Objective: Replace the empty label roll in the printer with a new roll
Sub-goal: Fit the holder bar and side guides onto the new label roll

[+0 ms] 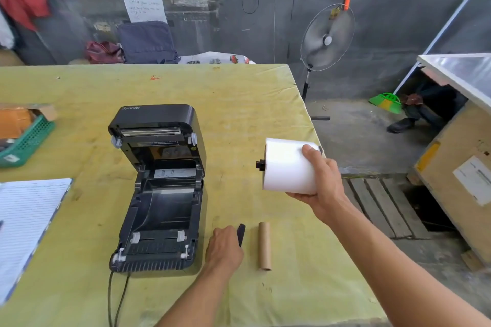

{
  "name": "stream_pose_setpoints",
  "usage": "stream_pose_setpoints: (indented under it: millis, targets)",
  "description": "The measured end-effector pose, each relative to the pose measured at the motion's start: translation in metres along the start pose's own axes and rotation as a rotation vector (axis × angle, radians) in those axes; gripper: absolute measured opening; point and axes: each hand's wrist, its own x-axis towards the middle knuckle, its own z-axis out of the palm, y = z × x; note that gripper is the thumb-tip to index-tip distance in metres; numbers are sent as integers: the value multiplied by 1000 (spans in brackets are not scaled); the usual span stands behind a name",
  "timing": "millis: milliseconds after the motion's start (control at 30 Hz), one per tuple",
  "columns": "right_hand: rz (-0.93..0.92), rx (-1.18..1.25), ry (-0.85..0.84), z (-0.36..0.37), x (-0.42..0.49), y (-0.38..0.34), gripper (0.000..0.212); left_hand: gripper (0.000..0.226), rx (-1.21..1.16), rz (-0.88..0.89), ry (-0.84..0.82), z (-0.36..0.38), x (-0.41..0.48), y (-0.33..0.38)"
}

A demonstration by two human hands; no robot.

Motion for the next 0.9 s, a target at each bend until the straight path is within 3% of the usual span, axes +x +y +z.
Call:
stream_pose_setpoints:
  millis: [67,200,300,500,667,767,900]
  targets:
    - [6,-6,-4,1,-1,1,64,7,-63,-14,40,-6,0,3]
    - [0,-22,1,6,-1,-2,68,31,-636,-71,197,-54,14,31]
    - [-20,-33,10,15,-3,-7,68,28,-974,16,227,-95,27,58]
    - [-46,-15,19,24,-4,-16,70,41,-825,243,340,-115,27,67]
    - [-81,-57,25,27,-7,-22,64,32,-733,371,262,-121,23,65]
    - [-83,-55,4,27,-8,-24,62,40,-767,392,240,-127,23,60]
    - [-84,-69,-29,29,-10,-24,67,28,-948,334,219,-136,18,61]
